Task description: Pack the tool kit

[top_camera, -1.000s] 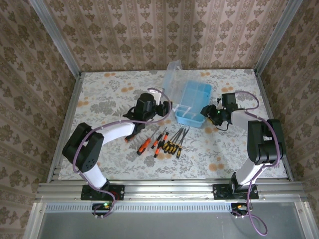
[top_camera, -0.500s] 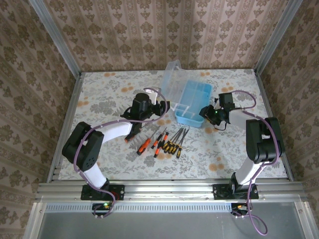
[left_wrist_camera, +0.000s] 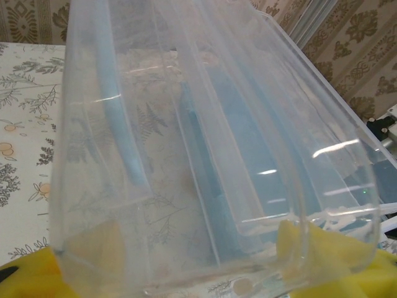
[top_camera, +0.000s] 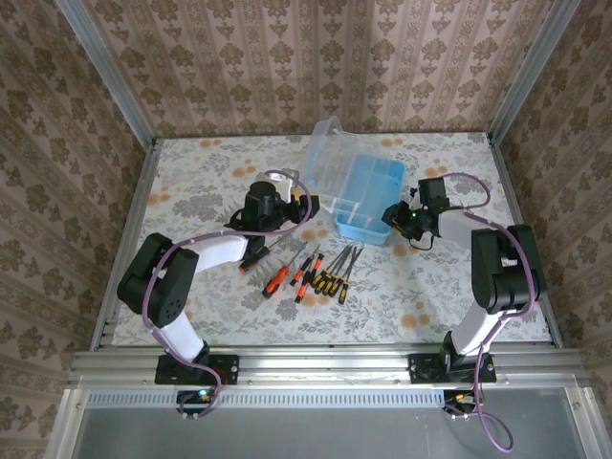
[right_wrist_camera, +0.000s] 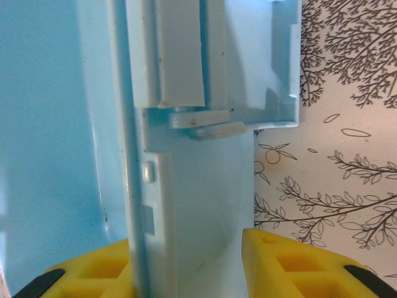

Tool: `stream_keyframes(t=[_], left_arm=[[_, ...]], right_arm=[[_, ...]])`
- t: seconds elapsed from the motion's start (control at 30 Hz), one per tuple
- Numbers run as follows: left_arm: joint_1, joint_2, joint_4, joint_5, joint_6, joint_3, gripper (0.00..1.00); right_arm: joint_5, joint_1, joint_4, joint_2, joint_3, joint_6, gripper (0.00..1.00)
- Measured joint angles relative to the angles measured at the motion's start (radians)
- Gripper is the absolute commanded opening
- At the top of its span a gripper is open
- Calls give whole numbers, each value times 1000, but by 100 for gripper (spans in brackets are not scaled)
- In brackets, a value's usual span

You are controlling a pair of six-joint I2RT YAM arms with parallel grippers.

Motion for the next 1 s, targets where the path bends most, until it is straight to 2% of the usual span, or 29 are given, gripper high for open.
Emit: stream_keyframes(t=[0.23, 1.0], left_arm=[[26, 16, 46, 47, -33, -20, 52], [68, 23, 86, 133, -57, -54, 67]], right_arm=[[-7, 0, 1, 7, 3, 0, 38], [-14, 2, -17, 18, 23, -22, 37]])
